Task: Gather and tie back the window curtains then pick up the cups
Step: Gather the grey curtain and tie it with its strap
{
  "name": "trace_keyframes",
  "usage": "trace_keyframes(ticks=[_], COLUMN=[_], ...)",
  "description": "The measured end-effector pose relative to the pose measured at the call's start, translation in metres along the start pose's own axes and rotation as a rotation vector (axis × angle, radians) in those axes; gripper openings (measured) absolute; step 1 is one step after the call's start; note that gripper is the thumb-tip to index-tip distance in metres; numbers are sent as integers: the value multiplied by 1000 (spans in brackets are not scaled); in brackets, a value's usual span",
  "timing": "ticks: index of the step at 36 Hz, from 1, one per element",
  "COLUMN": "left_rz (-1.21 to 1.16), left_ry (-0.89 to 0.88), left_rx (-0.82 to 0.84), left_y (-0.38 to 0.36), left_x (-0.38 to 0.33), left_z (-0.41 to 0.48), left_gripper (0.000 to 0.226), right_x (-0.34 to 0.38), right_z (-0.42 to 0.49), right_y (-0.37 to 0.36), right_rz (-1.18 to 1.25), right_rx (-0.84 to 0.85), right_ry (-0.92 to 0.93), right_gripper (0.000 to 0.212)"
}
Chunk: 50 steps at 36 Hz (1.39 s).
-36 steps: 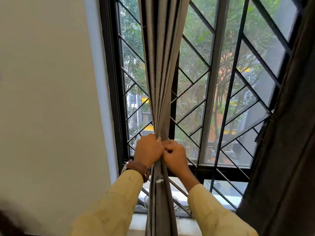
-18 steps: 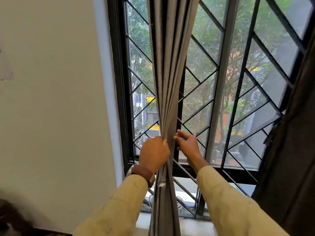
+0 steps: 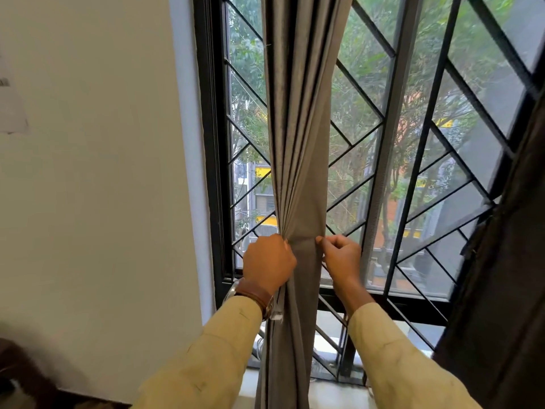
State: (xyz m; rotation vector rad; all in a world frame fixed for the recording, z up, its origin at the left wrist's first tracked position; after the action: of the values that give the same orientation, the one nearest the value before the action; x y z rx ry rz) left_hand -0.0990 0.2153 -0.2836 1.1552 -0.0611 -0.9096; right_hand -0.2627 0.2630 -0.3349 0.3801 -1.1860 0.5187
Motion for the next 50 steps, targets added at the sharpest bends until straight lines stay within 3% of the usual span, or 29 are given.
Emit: trace_keyframes(ticks=[12, 28, 36, 41, 45, 48, 50], left_rz=[-52, -133, -169, -113, -88, -81, -80], left_ry=[10, 21, -43, -25, -17, -49, -57], left_rx=[41, 64, 35, 17, 12, -9, -7], left_y=[1, -1, -8, -2, 1, -1, -1], left_x=[-5, -4, 1, 5, 2, -1, -2], left_z=[3, 6, 4, 1, -2, -8, -11], left_gripper=[33, 35, 75, 40, 37, 38, 37], right_x=[15, -2, 3, 7, 4, -1, 2], right_z=[-40, -55, -55, -50, -34, -15, -5], right_y=[-30, -38, -40, -39, -34, -35, -38], right_rz=[-37, -39, -66, -70, 46, 141, 186], right_rx=[115, 226, 254, 304, 262, 264, 314], right_ry=[236, 249, 266, 312, 116, -60, -141], right_gripper=[15, 16, 18, 23, 40, 24, 31])
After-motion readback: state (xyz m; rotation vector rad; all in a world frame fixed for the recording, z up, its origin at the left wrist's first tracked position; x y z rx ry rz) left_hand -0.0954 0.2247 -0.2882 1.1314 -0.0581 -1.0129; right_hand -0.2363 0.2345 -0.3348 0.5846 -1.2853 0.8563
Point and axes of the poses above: each hand's wrist, its own z-axis towards the middle knuckle, its own y-axis out of the back of the hand, x = y × z, the point moved 3 cm from there along z, towards the middle knuckle, and after that the axes turned 4 degrees about x, right-handed, at the moved point
